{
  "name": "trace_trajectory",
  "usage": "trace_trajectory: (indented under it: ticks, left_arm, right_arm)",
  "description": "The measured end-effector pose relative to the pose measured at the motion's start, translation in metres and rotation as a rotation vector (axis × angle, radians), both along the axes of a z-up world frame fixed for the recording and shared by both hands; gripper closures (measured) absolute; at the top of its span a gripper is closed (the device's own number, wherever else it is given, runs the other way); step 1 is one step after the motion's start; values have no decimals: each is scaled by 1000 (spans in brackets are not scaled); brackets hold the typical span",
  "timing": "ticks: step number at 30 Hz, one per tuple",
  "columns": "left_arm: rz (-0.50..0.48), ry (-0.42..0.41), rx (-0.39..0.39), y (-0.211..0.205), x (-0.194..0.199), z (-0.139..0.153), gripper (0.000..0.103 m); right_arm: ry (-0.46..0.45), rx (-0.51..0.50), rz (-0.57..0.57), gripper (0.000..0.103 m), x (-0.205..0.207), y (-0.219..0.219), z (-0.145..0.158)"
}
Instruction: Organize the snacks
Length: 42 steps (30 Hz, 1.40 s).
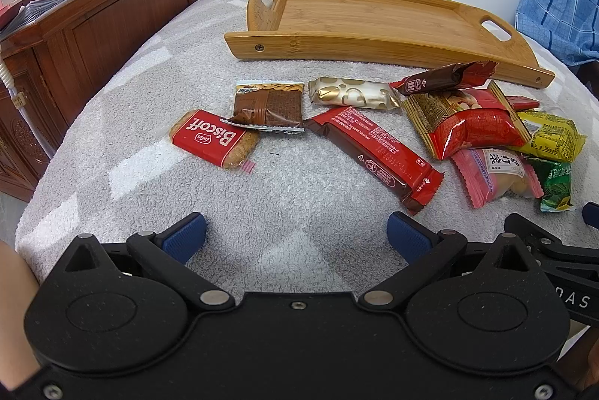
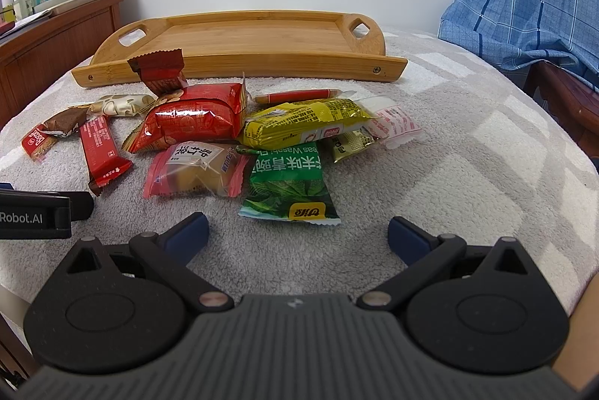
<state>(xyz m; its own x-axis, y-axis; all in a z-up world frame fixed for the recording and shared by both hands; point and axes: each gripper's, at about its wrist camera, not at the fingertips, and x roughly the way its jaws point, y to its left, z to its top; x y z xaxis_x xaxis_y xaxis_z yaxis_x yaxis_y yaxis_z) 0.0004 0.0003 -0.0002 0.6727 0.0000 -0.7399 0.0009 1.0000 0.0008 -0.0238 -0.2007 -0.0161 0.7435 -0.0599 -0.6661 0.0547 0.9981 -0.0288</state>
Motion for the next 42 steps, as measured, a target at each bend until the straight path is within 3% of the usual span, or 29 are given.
trace_trajectory:
  ticks: [42]
  left_arm:
    - [14,2,0,0,1,0,0]
  right_arm:
    - [-17,-3,1,0,-3,0,0]
